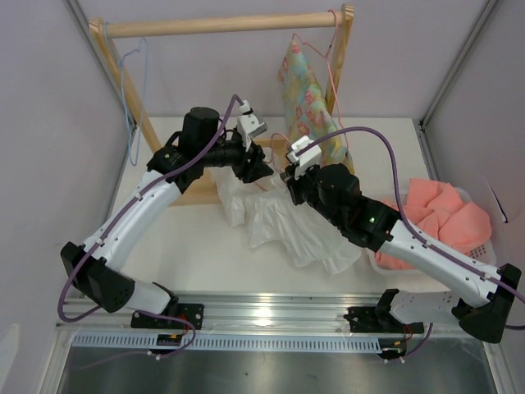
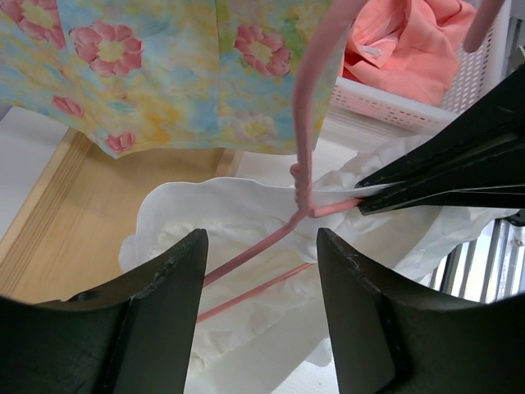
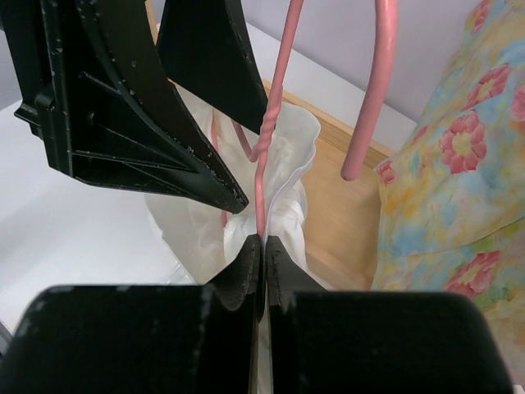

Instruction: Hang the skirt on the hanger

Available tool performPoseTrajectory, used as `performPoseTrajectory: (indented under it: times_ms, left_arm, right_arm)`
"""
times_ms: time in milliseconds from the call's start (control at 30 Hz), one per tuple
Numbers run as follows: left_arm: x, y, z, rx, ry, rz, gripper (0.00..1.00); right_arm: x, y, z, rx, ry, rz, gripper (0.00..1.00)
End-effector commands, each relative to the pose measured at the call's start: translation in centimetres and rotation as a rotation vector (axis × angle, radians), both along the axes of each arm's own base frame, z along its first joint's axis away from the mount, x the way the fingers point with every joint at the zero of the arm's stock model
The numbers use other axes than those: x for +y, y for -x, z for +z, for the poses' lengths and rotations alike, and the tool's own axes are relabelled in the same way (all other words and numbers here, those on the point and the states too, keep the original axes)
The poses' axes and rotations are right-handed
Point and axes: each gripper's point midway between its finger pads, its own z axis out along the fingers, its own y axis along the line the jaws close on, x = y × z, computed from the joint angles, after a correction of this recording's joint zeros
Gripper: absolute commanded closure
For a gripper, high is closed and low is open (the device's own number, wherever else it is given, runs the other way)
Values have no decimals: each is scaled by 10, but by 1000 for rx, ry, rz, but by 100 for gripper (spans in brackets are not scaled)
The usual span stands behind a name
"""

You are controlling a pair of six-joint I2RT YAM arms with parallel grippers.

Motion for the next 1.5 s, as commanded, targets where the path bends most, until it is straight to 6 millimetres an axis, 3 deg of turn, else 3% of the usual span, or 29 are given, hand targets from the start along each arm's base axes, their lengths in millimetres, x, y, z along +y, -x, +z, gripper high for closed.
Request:
performPoseTrajectory:
  times_ms: [0,67,200,300,333,467,600,800,1033,1167,1300,1467]
  left_arm:
    - [-2,-3,-1,-29,-9,-13,41]
    - [-3,-5,-4,-23,-12,-16,43]
    - [-6,-6,-12,1,-17,-21,60]
    - [-7,-4,-15,15,-16,-29,67]
    - [-8,-2,-14,14,-13,-32,68]
    - [-9,7,-11,17,-2,-53,87]
    - [-10,18,-4,20,18,-78,100]
    - [-6,28,2,37,40,-71,100]
    - [8,62,55,-31,125,-82,100]
    - [14,69,58,-17,101,-73,100]
    - [20,71,45,-3,45,-24,100]
    - [34,78,53,-32,65,36,100]
  right_arm:
    - [-5,0,54,-81,-133,-7,100]
    - [-6,0,56,-82,-137,-7,100]
    - [-9,-1,57,-84,-141,-15,100]
    - [-11,-2,57,-84,-146,-18,100]
    - [-13,-3,59,-85,-150,-23,100]
    - [-15,-6,58,-81,-160,-30,100]
    - [-15,-9,54,-75,-160,-43,100]
    - [-16,-15,48,-64,-156,-78,100]
    - [-30,-38,25,-28,-82,-252,100]
    - [-34,-47,24,-28,-77,-318,100]
    - [-41,-57,21,-30,-46,-385,100]
    - [-42,-59,21,-26,-50,-396,100]
